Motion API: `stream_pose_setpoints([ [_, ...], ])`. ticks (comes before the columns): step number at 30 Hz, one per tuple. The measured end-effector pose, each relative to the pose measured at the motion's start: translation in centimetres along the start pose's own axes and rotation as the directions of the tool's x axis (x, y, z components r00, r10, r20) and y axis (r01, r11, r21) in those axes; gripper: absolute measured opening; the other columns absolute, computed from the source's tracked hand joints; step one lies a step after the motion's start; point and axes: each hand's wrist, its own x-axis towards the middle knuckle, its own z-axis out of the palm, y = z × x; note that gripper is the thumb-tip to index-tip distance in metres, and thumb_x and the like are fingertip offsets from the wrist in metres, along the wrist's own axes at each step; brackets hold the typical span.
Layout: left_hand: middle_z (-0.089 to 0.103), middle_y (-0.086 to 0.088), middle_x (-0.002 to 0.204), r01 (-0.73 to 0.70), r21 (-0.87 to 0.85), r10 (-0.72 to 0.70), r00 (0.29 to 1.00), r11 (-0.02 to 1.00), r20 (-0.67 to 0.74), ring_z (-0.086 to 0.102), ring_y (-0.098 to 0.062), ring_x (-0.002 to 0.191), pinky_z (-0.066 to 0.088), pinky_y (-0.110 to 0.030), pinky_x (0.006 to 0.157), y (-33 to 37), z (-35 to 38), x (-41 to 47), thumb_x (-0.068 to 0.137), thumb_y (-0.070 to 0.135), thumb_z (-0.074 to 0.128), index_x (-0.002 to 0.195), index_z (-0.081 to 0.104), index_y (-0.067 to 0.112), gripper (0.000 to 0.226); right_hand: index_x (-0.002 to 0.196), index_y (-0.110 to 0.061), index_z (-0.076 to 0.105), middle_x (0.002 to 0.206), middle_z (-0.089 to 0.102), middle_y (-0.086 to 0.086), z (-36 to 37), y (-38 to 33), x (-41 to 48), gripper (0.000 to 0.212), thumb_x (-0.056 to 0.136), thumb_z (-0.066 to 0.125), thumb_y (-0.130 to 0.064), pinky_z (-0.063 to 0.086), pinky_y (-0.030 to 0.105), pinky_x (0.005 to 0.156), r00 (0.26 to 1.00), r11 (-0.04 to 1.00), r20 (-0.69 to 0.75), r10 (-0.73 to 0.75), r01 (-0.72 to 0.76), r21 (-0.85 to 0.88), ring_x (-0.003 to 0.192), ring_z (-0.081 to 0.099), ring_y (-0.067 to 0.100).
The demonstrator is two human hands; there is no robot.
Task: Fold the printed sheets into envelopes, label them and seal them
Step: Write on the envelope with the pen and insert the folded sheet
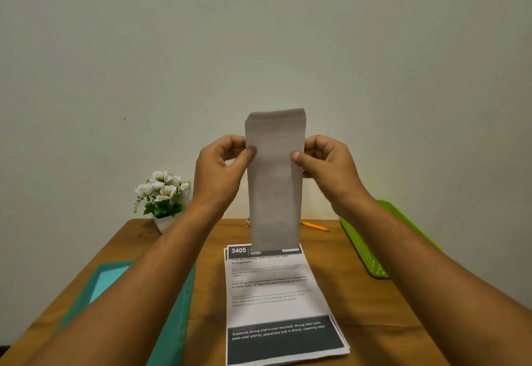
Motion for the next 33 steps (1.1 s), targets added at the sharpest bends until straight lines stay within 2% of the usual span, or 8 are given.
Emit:
stream_pose_setpoints([
  [6,0.077,-0.002,0.098,0.230,-0.012,-0.228,0.971,0.973,0.069,0.073,-0.024,0.099,0.061,-0.040,0.089,-5.9,-0.1,-6.9,0.092,0.017,0.075,0.108,0.074,0.017,0.016,0.092,-0.013,0.071,0.075,0.073,-0.007,0.8,6.3,-5.7,0.014,0.094,0.070,0.001,0.052,0.015,0.063,0.962,0.967,0.109,0.249,-0.241,-0.081,0.072,0.069,0.007],
  [9,0.077,-0.002,0.092,0.264,-0.033,-0.262,0.964,0.964,0.054,0.074,-0.025,0.096,0.061,-0.033,0.084,-6.5,-0.2,-7.7,0.092,0.015,0.076,0.113,0.070,0.018,0.022,0.097,-0.012,0.070,0.083,0.074,0.006,0.7,7.0,-6.1,0.012,0.094,0.071,0.000,0.052,0.014,0.062,0.956,0.959,0.090,0.278,-0.271,-0.079,0.071,0.071,0.005],
  [12,0.075,-0.003,0.088,0.202,-0.020,-0.201,0.979,0.979,0.043,0.073,-0.021,0.090,0.061,-0.040,0.082,-5.4,-0.3,-6.4,0.094,0.018,0.074,0.113,0.062,0.023,0.023,0.102,-0.016,0.067,0.095,0.072,0.018,0.5,6.1,-4.9,0.017,0.092,0.074,-0.004,0.055,0.021,0.067,0.977,0.975,0.032,0.211,-0.208,-0.071,0.081,0.071,0.014],
  [16,0.068,0.004,0.085,0.072,-0.009,-0.072,0.997,0.997,-0.026,0.067,-0.016,0.086,0.059,-0.039,0.080,-3.8,-0.3,-5.0,0.096,0.012,0.070,0.095,0.055,0.025,0.020,0.096,-0.021,0.060,0.100,0.070,0.004,0.7,4.6,-4.0,0.025,0.089,0.075,-0.001,0.061,0.035,0.076,1.000,0.994,-0.026,0.008,-0.011,-0.112,0.084,0.068,0.019],
  [19,0.066,0.008,0.086,0.017,0.015,-0.017,1.000,1.000,-0.005,0.064,-0.013,0.084,0.056,-0.039,0.076,-3.4,-0.2,-5.1,0.098,0.005,0.064,0.090,0.060,0.023,0.020,0.090,-0.020,0.066,0.099,0.072,0.002,1.1,4.1,-3.5,0.020,0.090,0.071,0.000,0.063,0.045,0.077,0.998,0.989,0.006,-0.057,0.057,-0.136,0.083,0.069,0.026],
  [25,0.074,0.011,0.103,-0.009,0.089,0.001,0.996,0.996,0.087,0.070,-0.012,0.098,0.063,-0.040,0.079,-2.9,-0.4,-5.8,0.097,0.017,0.070,0.113,0.075,0.020,0.017,0.110,-0.023,0.077,0.112,0.073,-0.006,1.5,4.0,-3.8,0.020,0.092,0.076,-0.014,0.061,0.034,0.086,0.993,0.981,0.114,-0.042,0.062,-0.186,0.098,0.067,0.012],
  [30,0.069,0.012,0.105,-0.113,0.226,0.091,0.990,0.968,0.103,0.067,-0.006,0.100,0.060,-0.024,0.076,-2.7,-0.6,-5.8,0.094,0.021,0.075,0.103,0.079,0.023,0.010,0.104,-0.019,0.080,0.108,0.073,-0.003,2.2,3.8,-4.1,0.011,0.093,0.077,-0.020,0.060,0.030,0.083,0.994,0.975,0.096,-0.056,0.076,-0.209,0.099,0.069,0.012],
  [33,0.072,0.014,0.100,-0.135,0.265,0.104,0.986,0.955,0.130,0.068,-0.003,0.097,0.060,-0.026,0.078,-2.4,-0.7,-5.7,0.094,0.024,0.074,0.102,0.079,0.024,0.009,0.101,-0.019,0.080,0.102,0.075,-0.004,2.6,3.6,-4.2,0.009,0.095,0.075,-0.020,0.058,0.025,0.081,0.990,0.966,0.111,-0.090,0.114,-0.233,0.098,0.071,0.010],
])
